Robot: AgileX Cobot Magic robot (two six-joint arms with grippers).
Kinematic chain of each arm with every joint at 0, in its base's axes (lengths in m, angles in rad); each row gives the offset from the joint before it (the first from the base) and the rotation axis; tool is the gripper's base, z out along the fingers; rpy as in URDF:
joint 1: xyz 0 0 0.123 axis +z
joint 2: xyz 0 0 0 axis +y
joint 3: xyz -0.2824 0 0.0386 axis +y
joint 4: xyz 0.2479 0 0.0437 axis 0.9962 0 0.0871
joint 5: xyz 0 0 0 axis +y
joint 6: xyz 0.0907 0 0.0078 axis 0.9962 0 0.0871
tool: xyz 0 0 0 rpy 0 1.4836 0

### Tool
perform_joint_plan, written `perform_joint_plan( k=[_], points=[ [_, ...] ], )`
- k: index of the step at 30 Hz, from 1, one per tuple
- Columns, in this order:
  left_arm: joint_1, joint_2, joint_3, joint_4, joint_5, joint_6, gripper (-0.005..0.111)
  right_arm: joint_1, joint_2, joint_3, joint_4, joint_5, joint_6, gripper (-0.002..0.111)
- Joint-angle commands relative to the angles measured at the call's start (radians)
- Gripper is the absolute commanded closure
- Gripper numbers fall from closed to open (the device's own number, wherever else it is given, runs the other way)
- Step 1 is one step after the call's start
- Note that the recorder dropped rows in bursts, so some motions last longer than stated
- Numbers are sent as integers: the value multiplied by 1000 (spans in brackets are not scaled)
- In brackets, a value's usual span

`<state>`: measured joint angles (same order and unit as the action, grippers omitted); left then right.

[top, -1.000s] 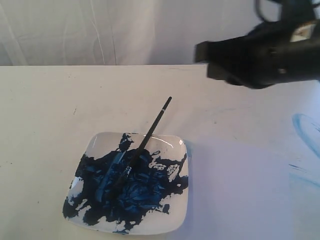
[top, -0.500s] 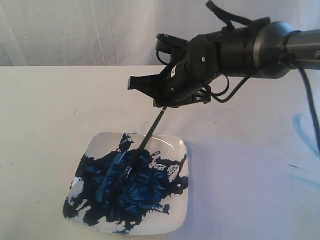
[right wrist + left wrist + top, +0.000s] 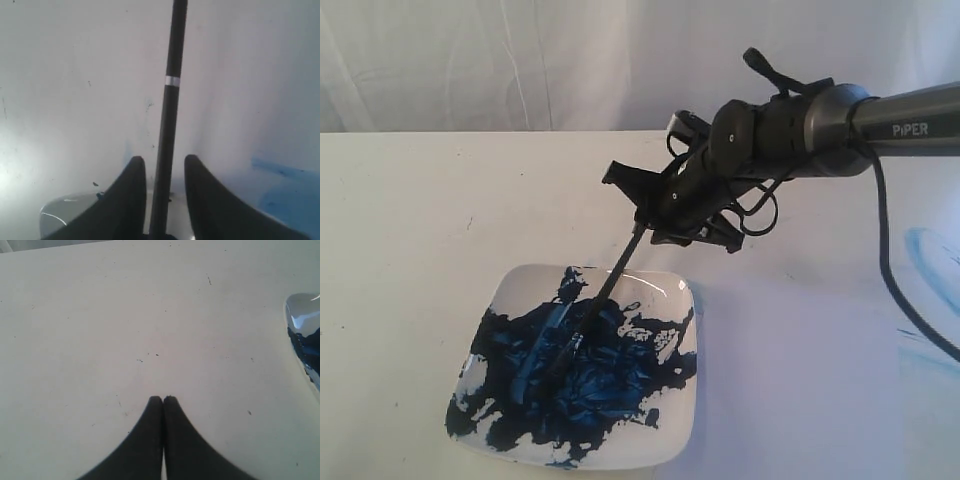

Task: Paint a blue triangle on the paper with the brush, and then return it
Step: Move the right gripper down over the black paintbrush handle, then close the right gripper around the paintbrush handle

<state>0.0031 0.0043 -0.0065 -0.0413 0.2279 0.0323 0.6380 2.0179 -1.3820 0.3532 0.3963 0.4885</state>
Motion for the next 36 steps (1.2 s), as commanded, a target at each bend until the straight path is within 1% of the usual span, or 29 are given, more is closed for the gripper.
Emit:
perform_joint_plan(
  k=[1,6,11,14,16,19,26,30,36],
  points=[
    [-6,-4,6,-8,1,-6,107,-6,-2,-5,17,-57,-47,74],
    [-6,-4,6,-8,1,-6,107,13,-2,-2,17,-139,-47,67],
    [-6,-4,6,-8,1,-6,107,13,-2,-2,17,-139,-36,61],
    [-6,-4,6,-8,1,-6,107,13,-2,-2,17,-135,-30,55],
    [-6,-4,6,-8,1,-6,107,13,-2,-2,17,-133,-6,53],
    [-6,-4,6,-8,1,-6,107,13,-2,-2,17,-130,24,53],
    [-6,-4,6,-8,1,-6,107,13,18,-2,17,-129,24,53],
    [-6,-4,6,-8,1,-6,107,13,48,-2,103,-141,17,53],
    [-6,-4,6,-8,1,-6,107,13,75,-4,128,-165,14,53]
  ],
)
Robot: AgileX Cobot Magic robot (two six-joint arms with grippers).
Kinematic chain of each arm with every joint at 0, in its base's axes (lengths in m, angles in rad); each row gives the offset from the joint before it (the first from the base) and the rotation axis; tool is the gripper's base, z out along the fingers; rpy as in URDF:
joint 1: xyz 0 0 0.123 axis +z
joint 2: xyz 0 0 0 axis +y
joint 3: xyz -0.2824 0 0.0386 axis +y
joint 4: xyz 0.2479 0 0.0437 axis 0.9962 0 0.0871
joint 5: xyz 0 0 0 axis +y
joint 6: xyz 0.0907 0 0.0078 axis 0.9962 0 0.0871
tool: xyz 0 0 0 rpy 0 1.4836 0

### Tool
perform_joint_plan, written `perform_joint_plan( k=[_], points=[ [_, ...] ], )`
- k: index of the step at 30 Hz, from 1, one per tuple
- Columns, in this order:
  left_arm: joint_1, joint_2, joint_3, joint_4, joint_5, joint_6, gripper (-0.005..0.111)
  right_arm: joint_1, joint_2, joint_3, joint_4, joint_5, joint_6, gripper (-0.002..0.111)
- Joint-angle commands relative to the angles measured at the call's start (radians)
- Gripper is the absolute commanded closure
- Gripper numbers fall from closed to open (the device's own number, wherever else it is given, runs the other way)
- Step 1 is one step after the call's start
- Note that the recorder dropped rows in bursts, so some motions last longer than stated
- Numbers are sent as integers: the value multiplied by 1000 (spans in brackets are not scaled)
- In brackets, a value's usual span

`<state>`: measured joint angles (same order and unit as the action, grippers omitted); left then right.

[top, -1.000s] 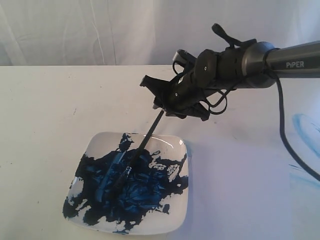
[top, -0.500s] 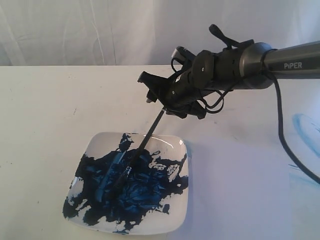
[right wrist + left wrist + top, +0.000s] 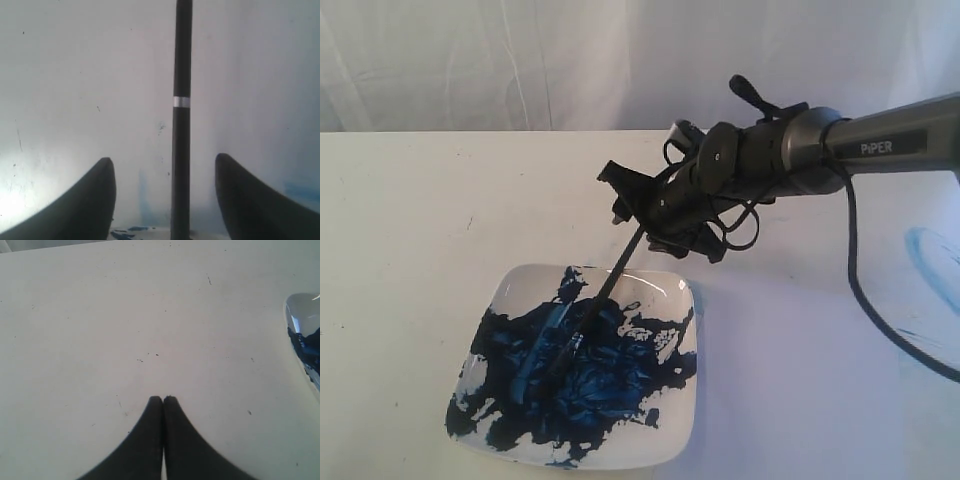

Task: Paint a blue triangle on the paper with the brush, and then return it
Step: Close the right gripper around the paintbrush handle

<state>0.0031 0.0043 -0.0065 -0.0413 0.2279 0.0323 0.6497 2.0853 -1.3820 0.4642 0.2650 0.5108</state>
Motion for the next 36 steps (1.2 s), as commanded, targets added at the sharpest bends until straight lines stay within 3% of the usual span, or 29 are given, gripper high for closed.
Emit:
perform_joint_plan(
  k=[1,33,36],
  points=[
    [-6,-4,6,-8,1,-6,107,1,8,-4,18,-43,-9,53],
    [-6,-4,6,-8,1,-6,107,1,77,-4,86,-88,-9,53],
    [-6,-4,6,-8,1,-6,107,1,79,-4,86,-90,-9,58]
  ],
)
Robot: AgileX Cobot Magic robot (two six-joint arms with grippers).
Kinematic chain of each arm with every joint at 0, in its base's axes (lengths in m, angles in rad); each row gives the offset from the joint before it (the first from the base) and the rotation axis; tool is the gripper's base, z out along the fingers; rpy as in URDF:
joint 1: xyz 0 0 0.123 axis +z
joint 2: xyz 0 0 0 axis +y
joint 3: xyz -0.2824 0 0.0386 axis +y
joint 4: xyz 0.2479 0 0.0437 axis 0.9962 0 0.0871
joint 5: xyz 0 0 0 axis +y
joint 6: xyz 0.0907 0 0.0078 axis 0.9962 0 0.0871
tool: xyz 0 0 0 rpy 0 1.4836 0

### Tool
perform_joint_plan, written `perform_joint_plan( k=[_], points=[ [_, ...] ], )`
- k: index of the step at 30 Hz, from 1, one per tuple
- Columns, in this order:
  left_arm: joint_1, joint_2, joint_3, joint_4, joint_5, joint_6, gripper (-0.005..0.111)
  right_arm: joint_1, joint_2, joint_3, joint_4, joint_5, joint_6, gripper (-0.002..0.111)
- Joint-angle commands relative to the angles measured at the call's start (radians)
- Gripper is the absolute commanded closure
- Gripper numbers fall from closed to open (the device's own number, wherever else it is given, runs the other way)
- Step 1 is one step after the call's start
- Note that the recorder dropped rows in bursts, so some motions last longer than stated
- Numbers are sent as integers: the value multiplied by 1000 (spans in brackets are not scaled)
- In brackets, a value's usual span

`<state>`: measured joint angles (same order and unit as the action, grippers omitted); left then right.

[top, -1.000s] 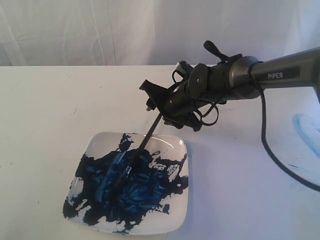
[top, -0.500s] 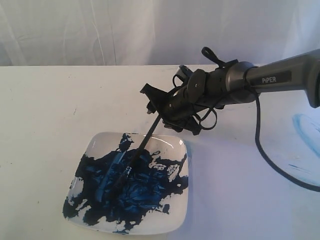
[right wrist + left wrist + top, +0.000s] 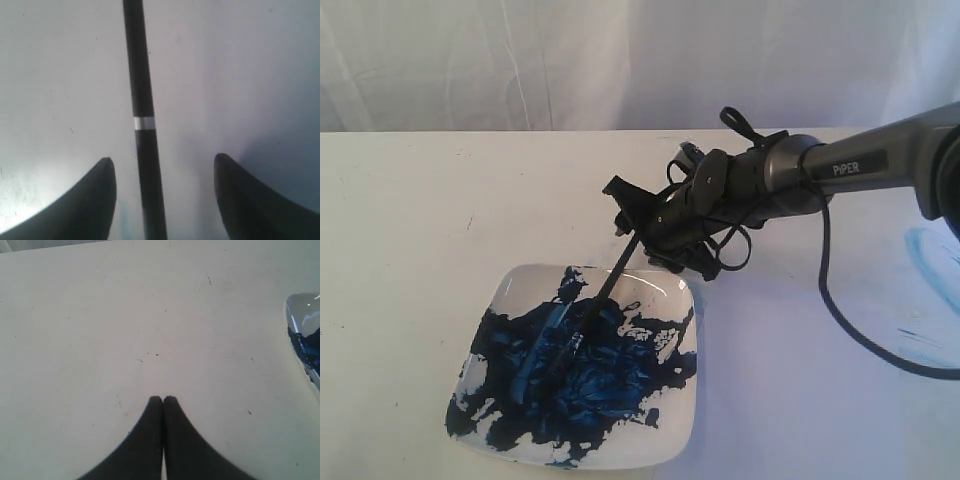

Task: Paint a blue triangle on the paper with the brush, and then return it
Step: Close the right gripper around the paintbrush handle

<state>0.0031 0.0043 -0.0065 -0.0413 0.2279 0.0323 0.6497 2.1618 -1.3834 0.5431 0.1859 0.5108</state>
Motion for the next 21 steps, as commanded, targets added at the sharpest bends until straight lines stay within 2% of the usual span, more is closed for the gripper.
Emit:
perform_joint_plan(
  k=[1,9,14,21],
  points=[
    [-6,-4,6,-8,1,-6,107,1,6,-2,7,-11,-9,61],
    [-6,-4,6,-8,1,-6,107,1,10,-2,19,-16,-9,84],
    [-6,-4,6,-8,1,-6,107,1,10,-2,52,-19,-9,106],
    [-6,-4,6,-8,1,-6,107,1,-6,-2,87,-25,-10,108]
  ],
)
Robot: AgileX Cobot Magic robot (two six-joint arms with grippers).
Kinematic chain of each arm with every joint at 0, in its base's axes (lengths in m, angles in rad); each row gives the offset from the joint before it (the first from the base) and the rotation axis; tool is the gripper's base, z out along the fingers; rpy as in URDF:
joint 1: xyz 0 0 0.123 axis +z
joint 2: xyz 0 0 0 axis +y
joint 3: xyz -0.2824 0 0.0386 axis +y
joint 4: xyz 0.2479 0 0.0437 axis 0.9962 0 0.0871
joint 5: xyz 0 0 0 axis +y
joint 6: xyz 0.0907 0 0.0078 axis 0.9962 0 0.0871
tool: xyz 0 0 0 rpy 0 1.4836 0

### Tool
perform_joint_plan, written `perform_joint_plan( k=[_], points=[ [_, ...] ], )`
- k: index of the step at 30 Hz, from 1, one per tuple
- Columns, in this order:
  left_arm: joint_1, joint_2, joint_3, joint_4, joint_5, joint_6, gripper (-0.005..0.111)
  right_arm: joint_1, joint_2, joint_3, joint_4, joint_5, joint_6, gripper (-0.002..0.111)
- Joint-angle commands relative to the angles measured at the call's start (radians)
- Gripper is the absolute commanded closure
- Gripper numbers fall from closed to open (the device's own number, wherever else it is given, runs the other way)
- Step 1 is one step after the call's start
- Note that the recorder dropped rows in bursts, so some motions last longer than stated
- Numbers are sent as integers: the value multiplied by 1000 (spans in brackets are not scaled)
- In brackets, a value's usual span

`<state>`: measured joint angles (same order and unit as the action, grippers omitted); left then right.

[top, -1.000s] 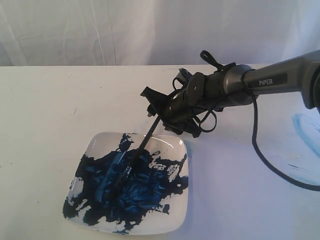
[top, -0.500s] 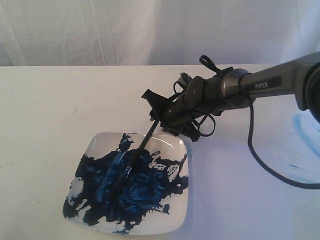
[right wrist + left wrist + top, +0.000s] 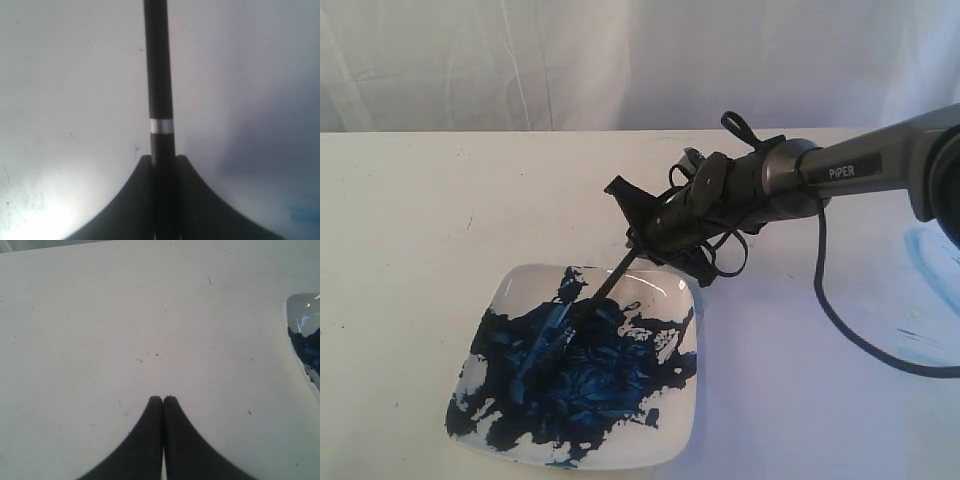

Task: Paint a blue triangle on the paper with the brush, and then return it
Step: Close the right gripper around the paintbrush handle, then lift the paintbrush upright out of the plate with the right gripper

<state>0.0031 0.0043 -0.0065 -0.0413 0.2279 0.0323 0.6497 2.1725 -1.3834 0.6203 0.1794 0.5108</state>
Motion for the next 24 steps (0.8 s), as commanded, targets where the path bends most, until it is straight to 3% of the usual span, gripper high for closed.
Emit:
perform_joint_plan(
  k=[1,15,21,24],
  points=[
    [-6,-4,6,-8,1,-6,107,1,-27,-2,9,-18,-15,108],
    [-6,-4,6,-8,1,-6,107,19,-324,4,-68,-52,-387,108],
    [-6,-4,6,-8,1,-6,107,93,-475,115,-76,-271,-548,108],
    [-6,-4,6,-8,1,-6,107,165,-526,218,-87,-490,-606,108]
  ],
)
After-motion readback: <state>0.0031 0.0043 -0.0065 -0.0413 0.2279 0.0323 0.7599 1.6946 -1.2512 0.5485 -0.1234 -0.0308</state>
